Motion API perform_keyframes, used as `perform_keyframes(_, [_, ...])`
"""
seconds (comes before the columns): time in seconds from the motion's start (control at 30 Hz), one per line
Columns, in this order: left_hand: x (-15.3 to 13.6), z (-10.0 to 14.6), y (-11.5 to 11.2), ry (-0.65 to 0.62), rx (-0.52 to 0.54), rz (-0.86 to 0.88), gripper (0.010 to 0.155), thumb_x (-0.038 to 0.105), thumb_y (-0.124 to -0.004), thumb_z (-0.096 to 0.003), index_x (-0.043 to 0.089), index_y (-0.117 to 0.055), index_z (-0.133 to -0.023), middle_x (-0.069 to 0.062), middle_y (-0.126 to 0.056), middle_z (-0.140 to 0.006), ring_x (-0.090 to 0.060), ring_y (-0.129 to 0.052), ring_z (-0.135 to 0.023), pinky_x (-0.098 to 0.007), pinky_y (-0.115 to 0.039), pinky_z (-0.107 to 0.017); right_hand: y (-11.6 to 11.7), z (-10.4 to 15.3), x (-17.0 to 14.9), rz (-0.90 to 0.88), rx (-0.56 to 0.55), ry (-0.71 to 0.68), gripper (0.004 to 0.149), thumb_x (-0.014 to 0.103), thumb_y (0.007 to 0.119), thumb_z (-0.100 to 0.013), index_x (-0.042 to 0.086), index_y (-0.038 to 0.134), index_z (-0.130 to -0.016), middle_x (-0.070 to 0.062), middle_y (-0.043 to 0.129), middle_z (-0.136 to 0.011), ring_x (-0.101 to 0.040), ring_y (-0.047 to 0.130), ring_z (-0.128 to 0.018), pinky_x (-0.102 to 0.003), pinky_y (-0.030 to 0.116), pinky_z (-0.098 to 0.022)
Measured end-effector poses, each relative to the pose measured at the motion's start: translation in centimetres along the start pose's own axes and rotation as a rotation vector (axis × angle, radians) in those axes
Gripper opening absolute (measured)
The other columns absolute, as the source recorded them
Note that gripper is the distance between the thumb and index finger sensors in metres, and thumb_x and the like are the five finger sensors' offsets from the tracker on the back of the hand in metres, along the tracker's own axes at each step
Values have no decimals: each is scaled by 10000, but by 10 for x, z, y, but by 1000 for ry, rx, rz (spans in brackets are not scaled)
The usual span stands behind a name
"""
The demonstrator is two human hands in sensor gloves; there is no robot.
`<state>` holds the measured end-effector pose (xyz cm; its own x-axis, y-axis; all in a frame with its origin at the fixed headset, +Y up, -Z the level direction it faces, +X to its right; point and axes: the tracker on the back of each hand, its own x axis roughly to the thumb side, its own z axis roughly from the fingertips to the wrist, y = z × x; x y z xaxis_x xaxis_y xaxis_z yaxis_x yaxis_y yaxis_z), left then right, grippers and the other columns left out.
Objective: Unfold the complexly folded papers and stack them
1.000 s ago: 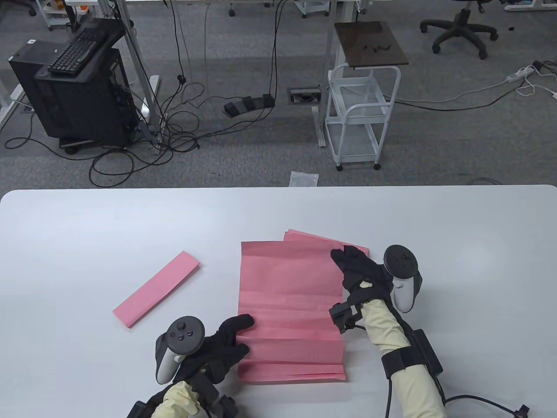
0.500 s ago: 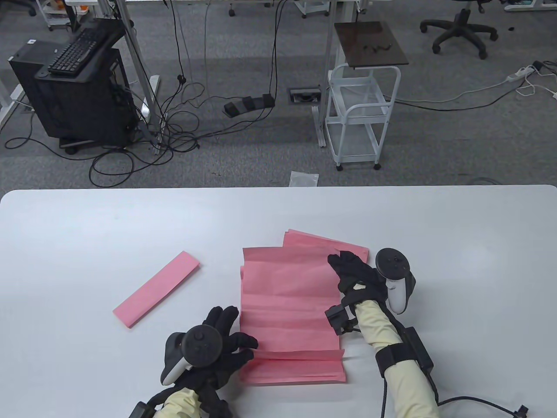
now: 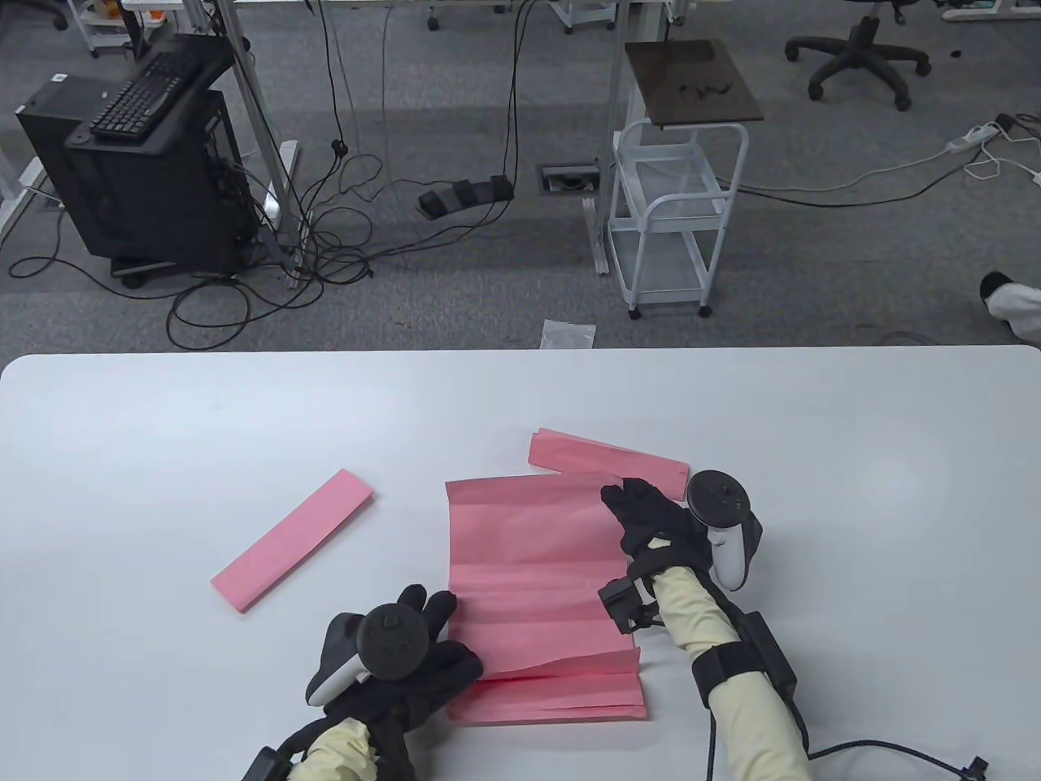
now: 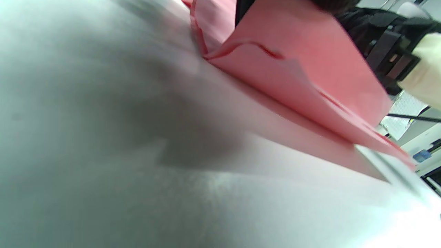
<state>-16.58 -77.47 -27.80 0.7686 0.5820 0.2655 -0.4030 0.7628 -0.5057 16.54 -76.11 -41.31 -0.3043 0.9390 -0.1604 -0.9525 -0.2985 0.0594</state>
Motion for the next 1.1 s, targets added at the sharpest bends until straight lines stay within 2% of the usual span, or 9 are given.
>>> perform_keyframes(0.1, [3, -2, -3, 5, -57, 7, 507, 471, -591, -586, 160, -793, -932, -122, -127, -1206, -429, 93, -1015, -596, 20, -689, 0, 1, 1, 5, -3, 0, 393, 319, 723, -516, 91, 799, -827, -57, 928, -609, -314, 858, -707, -647, 359, -727])
perform_keyframes(0.2, [7, -1, -3, -3, -203, 45, 520, 449, -615, -598, 162, -673, -1027, -135, -37, -1196, -441, 141, -994, -609, 54, -663, 1, 1, 1, 8, -6, -3, 392, 319, 722, -517, 94, 797, -829, -57, 928, -616, -315, 855, -714, -647, 358, -728])
perform_keyframes(0.43, [14, -6, -11, 45, -240, -53, 594, 354, -679, -584, 137, -460, -1092, -158, -22, -1177, -455, 117, -997, -619, 36, -662, 4, 1, 0, 16, -7, -2, 393, 317, 722, -516, 94, 797, -831, -58, 930, -619, -317, 857, -714, -649, 360, -726])
perform_keyframes(0.57, [17, -8, -13, 53, -219, -31, 664, 438, -702, -576, 137, -425, -1099, -158, -26, -1175, -457, 105, -1002, -619, 29, -667, 5, 2, 0, 28, -14, -5, 394, 317, 722, -516, 93, 798, -831, -59, 932, -619, -318, 857, -715, -649, 361, -725])
perform_keyframes(0.83, [7, -16, -31, 149, -272, -110, 821, 502, -652, -587, 296, -40, -1094, -16, 177, -1101, -391, 198, -979, -589, 85, -648, 8, 3, -3, 54, -29, 4, 399, 315, 720, -517, 98, 793, -844, -68, 934, -644, -330, 847, -738, -646, 351, -726])
perform_keyframes(0.93, [2, -17, -34, 166, -314, -143, 814, 565, -601, -579, 336, 7, -1069, 46, 228, -1068, -342, 253, -957, -556, 129, -628, 9, 4, -2, 97, -28, 7, 463, 314, 692, -533, 160, 688, -970, -102, 804, -938, -356, 625, -975, -619, 224, -745])
perform_keyframes(1.0, [0, -17, -35, 182, -336, -149, 814, 595, -575, -570, 366, 43, -1048, 84, 259, -1044, -303, 286, -944, -531, 153, -619, 9, 7, 2, 131, -6, -8, 629, 322, 686, -538, 252, 393, -1090, -55, 398, -1167, -298, 126, -1086, -566, 17, -713])
perform_keyframes(1.03, [-1, -17, -36, 184, -351, -144, 814, 604, -565, -568, 376, 60, -1038, 95, 276, -1031, -290, 304, -932, -521, 165, -609, 9, 11, 6, 157, -6, -46, 702, 327, 687, -538, 293, 252, -1088, -5, 205, -1183, -230, -31, -1054, -519, -63, -695])
perform_keyframes(1.1, [-2, -17, -36, 190, -356, -147, 816, 613, -558, -562, 385, 72, -1028, 107, 287, -1020, -278, 315, -925, -513, 173, -605, 12, 24, 18, 288, -6, -175, 759, 350, 696, -534, 370, 143, -1053, 85, 53, -1163, -154, -135, -1016, -479, -118, -678])
